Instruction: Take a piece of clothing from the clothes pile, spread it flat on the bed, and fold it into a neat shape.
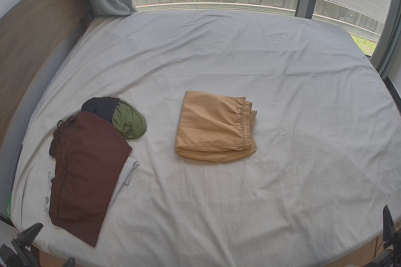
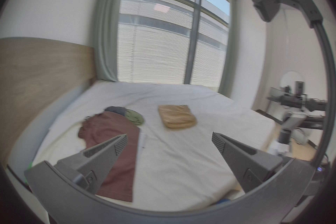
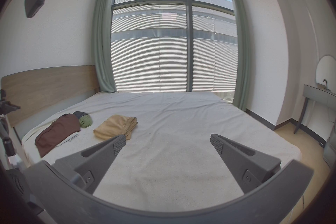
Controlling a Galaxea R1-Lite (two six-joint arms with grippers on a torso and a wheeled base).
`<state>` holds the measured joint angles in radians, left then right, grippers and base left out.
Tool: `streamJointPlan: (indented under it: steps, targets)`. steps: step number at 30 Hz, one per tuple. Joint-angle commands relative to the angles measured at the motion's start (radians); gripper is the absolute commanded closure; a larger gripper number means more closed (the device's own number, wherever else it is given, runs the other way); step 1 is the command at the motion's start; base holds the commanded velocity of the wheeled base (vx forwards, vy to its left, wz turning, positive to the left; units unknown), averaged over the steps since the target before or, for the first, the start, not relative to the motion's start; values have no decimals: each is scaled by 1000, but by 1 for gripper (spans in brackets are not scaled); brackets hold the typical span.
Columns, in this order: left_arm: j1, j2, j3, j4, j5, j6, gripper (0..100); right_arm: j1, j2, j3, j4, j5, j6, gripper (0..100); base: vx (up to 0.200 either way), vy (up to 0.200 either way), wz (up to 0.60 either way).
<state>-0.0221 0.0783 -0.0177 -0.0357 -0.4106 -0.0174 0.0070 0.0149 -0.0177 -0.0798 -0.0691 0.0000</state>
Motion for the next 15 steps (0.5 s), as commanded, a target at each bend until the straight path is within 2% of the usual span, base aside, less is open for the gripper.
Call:
streamJointPlan:
  steps: [1, 3, 8, 10, 15]
  targets:
    - [24, -78, 18, -38, 214, -33, 0, -2, -15, 18, 78, 123, -17, 0, 0, 0, 0]
    - [25, -78, 18, -38, 245, -26, 0, -2, -15, 16, 101, 106, -17, 0, 0, 0, 0]
    - [25, -78, 18, 28, 424, 37, 0, -2, -15, 16, 81, 101, -17, 0, 0, 0, 0]
    - [25, -78, 18, 42, 446, 36, 0, -2, -15, 18, 81, 103, -15, 0, 0, 0, 0]
    - [22, -78, 18, 36, 437, 30, 0, 1, -15, 16, 81, 100, -11, 0, 0, 0, 0]
